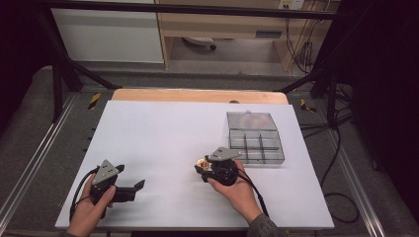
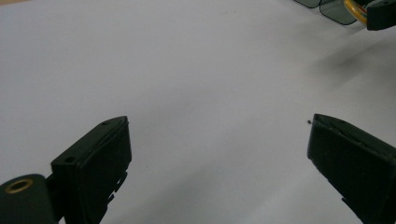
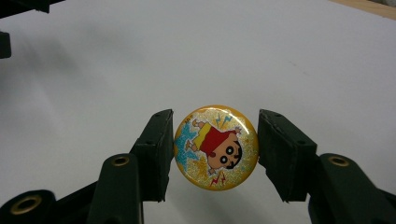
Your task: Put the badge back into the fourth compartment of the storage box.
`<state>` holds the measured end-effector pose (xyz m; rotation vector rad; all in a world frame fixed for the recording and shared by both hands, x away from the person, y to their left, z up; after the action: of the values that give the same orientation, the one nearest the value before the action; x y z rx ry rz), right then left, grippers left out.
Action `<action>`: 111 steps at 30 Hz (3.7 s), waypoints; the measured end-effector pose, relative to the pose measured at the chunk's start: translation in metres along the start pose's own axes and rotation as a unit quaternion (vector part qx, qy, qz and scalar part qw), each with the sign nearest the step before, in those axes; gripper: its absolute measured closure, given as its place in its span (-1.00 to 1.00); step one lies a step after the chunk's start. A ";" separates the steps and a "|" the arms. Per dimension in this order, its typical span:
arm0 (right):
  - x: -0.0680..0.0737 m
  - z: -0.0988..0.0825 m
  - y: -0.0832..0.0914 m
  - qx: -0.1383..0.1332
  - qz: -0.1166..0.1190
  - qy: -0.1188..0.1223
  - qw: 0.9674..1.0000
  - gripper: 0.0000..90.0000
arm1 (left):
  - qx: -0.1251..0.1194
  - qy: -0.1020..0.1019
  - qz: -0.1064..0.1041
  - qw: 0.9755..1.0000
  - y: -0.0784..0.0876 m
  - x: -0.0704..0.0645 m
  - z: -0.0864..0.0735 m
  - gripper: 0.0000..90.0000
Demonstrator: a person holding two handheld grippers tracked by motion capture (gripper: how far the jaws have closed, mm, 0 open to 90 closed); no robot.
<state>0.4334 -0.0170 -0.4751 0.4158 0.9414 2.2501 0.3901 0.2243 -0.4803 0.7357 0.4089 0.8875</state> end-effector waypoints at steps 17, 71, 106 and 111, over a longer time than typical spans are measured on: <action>-0.021 0.009 0.013 -0.026 -0.014 -0.018 0.999 0.05 | 0.000 0.001 0.000 1.000 0.000 0.000 0.000 -0.86; -0.101 0.002 0.050 -0.059 -0.089 -0.078 0.991 0.05 | 0.000 0.000 -0.003 1.000 -0.001 0.000 0.000 -0.86; -0.118 -0.013 0.049 -0.041 -0.098 -0.099 0.989 0.04 | 0.003 -0.002 -0.003 1.000 -0.001 -0.001 -0.001 -0.86; -0.119 -0.016 0.047 -0.035 -0.098 -0.101 0.989 0.04 | 0.002 -0.001 -0.003 1.000 -0.001 -0.001 0.000 -0.86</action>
<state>0.4920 -0.1305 -0.4570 0.4884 0.7621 2.0127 0.3898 0.2234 -0.4812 0.7377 0.4110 0.8806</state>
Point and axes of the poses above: each handheld gripper's, and its own axes: y roughly backward along the jaws, z roughly out of its top, x roughly to its left, the point moved 10 cm from there along -y, roughly forward along the jaws, and after that the axes turned 14 degrees about x, right-handed, at the moved point
